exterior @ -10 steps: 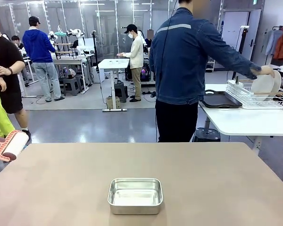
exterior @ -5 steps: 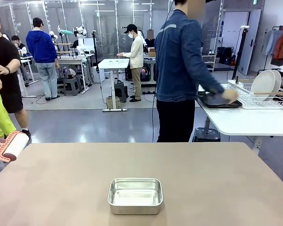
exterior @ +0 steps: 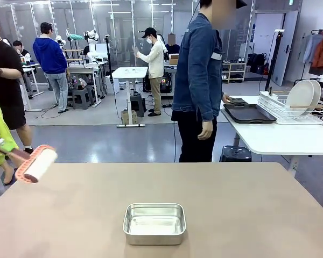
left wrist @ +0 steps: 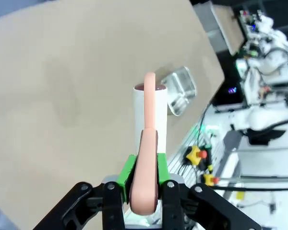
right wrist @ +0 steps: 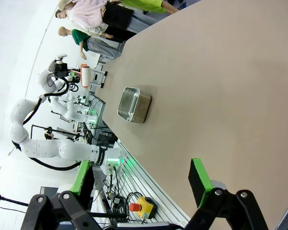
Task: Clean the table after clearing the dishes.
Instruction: Place the Lint Roller back on top of the Airtight Container.
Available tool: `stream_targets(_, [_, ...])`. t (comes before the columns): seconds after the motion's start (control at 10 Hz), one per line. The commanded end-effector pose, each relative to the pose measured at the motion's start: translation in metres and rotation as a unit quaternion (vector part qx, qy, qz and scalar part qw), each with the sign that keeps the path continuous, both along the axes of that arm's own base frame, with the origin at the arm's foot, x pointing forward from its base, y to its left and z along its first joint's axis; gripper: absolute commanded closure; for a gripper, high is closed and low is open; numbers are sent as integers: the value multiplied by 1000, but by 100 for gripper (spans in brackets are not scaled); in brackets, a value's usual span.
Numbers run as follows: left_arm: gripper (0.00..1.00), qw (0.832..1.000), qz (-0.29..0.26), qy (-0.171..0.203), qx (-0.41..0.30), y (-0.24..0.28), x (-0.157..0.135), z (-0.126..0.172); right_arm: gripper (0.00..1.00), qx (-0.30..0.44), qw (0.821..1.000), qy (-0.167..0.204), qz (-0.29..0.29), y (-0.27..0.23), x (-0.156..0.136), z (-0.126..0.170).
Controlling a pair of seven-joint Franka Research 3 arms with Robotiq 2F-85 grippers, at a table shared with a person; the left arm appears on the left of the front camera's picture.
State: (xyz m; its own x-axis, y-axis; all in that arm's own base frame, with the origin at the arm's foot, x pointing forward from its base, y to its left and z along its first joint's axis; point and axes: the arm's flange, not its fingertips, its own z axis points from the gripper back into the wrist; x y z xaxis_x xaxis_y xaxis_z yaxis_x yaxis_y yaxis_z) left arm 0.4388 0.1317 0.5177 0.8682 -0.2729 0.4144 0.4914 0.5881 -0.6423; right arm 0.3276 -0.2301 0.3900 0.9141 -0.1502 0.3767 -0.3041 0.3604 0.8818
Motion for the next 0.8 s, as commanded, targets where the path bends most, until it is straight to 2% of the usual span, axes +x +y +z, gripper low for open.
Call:
stream_targets(0.0, [78,993,-77,-78,38,-72,-13,33,0,-1,1000,-6,-7,2,-2,1])
stream_targets(0.2, [78,971,-162,-133,112,-172,-17,57,0,-1,1000,-6,-7,2,-2,1])
stream_targets(0.4, [78,922,-255,-210,200,-281,-27,54,0,-1,1000,-6,-7,2,-2,1])
stream_targets(0.5, [78,899,-296,-228,229,-322,-33,43,0,-1,1000,-6,-7,2,-2,1])
stream_targets(0.6, [78,870,-327,-251,270,-353,-36,32,0,-1,1000,-6,-7,2,-2,1])
stream_targets(0.7, [78,854,-327,-272,299,-377,-38,22,0,-1,1000,-6,-7,2,-2,1])
